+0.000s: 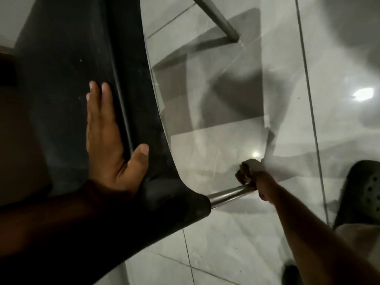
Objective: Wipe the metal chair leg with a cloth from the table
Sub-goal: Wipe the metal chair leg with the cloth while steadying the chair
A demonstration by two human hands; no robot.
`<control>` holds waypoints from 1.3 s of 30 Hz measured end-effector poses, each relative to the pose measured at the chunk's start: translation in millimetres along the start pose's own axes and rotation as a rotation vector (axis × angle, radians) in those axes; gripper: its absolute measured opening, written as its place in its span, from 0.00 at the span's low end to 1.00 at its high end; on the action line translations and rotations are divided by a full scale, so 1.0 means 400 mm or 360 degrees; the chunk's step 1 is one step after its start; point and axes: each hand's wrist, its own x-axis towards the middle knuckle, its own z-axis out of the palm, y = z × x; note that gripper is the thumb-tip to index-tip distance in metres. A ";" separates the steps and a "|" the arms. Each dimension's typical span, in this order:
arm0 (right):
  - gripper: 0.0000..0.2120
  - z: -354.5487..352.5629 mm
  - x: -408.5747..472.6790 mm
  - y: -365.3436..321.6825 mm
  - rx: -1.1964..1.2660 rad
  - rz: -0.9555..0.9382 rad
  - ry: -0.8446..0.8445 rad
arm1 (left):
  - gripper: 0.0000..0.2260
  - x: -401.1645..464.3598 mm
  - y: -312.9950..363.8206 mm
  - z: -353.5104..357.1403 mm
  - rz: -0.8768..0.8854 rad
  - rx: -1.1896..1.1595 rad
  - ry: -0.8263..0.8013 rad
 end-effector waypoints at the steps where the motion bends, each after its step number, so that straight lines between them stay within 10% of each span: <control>1: 0.18 -0.008 -0.001 0.018 -0.0027 -0.0054 0.0106 | 0.39 -0.001 -0.004 -0.001 0.0012 0.0010 0.0012; 13: 0.11 -0.104 0.039 0.169 0.0240 0.0195 0.0708 | 0.40 0.000 -0.009 0.000 -0.0006 -0.0008 -0.0006; 17: 0.32 -0.129 0.033 0.180 0.0191 0.0210 0.0661 | 0.40 -0.003 -0.008 0.001 -0.0001 -0.0015 0.0013; 20: 0.18 -0.088 0.015 0.147 0.0133 -0.0053 0.0577 | 0.39 -0.002 -0.011 0.001 0.0014 -0.0015 0.0015; 27: 0.22 -0.048 0.045 0.124 -0.0229 -0.0115 0.0481 | 0.39 0.001 -0.015 0.004 0.0064 -0.0009 0.0008; 39: 0.19 -0.051 0.057 0.164 0.0441 0.0097 0.0675 | 0.39 -0.002 -0.012 0.001 0.0040 0.0019 0.0015</control>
